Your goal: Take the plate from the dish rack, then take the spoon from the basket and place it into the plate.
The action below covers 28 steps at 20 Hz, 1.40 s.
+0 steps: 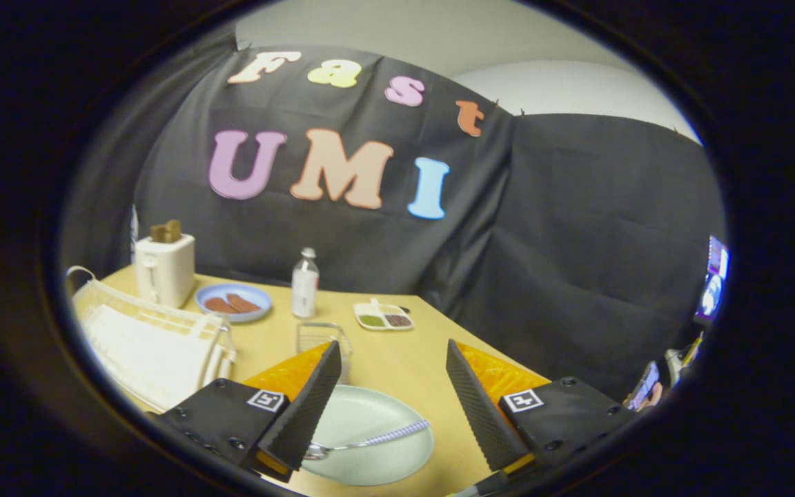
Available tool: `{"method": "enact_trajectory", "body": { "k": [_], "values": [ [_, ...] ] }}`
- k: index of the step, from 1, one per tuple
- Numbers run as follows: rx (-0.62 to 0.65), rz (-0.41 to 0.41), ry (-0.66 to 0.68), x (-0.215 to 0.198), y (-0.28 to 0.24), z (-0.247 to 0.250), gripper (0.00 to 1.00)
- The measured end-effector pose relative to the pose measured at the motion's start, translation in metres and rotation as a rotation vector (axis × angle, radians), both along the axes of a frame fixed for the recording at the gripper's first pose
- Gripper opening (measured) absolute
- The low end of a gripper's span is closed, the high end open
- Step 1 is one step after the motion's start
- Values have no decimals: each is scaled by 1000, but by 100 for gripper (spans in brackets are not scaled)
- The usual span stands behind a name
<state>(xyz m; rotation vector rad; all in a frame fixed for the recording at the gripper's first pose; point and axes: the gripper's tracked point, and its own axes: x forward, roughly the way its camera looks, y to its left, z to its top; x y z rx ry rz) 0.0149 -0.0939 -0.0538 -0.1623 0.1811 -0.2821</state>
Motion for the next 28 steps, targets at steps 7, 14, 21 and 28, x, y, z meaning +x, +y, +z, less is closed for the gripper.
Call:
{"method": "enact_trajectory", "body": {
  "k": [7, 14, 21, 28],
  "values": [
    [113, 226, -114, -15, 55, 21, 100],
    [115, 326, -146, -23, 85, 32, 100],
    [102, 341, -131, -27, 92, 28, 100],
    [106, 371, -141, -31, 104, 29, 100]
  ]
}}
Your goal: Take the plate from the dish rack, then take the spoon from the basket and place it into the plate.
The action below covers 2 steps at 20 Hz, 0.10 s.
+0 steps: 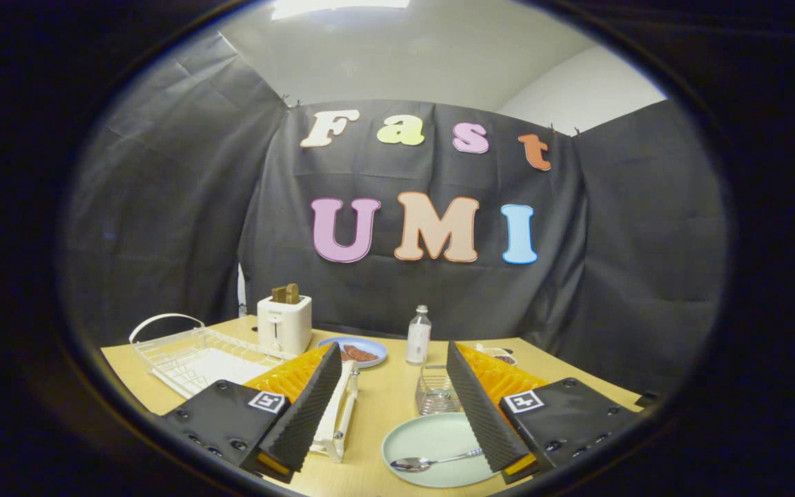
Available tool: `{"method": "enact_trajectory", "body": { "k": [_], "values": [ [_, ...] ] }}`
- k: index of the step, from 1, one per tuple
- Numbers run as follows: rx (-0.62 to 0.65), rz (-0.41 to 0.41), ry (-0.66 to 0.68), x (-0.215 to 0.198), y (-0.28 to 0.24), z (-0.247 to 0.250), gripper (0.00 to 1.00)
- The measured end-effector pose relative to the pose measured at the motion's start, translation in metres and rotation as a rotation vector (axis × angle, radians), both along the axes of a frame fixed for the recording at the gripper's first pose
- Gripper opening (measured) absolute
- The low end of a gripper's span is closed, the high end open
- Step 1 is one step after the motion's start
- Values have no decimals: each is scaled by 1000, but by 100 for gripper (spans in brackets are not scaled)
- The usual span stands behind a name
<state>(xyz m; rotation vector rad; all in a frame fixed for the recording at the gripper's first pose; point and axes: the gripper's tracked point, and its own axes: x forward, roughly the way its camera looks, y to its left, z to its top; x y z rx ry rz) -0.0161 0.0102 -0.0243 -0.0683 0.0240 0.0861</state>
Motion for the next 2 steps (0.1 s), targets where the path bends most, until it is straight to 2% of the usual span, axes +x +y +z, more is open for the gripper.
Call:
{"method": "enact_trajectory", "body": {
  "k": [2],
  "values": [
    [-1, 4, -3, -1, 1, 1, 100]
  ]
}}
